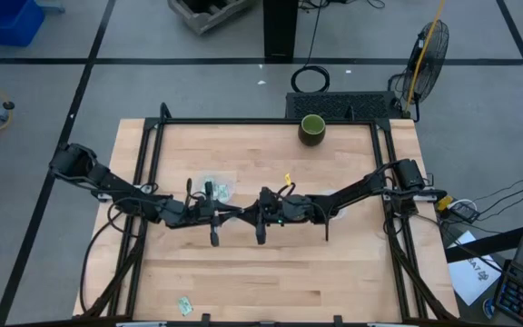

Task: Pick and place Stevia / Truvia into bins
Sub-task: Put the white stevia packet into the transparent circular container

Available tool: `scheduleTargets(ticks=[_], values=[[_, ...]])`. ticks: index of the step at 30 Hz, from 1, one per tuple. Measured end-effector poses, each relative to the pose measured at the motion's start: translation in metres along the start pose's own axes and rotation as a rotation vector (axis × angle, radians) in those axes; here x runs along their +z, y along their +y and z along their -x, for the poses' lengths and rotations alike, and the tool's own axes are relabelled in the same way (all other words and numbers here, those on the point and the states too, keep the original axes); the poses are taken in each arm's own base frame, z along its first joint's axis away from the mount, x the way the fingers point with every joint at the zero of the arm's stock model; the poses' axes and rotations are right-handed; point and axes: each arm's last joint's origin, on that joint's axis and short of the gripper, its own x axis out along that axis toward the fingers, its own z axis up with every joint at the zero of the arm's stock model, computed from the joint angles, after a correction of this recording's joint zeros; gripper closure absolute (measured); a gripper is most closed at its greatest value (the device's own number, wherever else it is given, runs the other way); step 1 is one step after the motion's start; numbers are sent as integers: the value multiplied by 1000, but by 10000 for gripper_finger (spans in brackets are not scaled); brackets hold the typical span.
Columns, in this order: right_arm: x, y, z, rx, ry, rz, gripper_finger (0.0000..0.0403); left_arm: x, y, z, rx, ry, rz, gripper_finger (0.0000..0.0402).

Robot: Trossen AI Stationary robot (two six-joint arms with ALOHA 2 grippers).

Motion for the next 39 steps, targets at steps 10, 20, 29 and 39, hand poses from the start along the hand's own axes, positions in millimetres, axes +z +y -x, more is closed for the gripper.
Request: scheduleTargets(ticks=[10, 20, 29, 39], values=[[-9, 1, 1, -23, 73, 22, 398, 2, -7, 4, 4, -13, 12, 323], [4, 24, 46, -68, 103, 74, 400, 1, -22, 15, -74, 15, 111, 183], [4, 56, 136, -500, 102, 106, 401, -4, -33, 24, -133, 74, 127, 120], [-15, 36, 170, -759, 229, 47, 402, -5, -36, 25, -179, 88, 170, 124]])
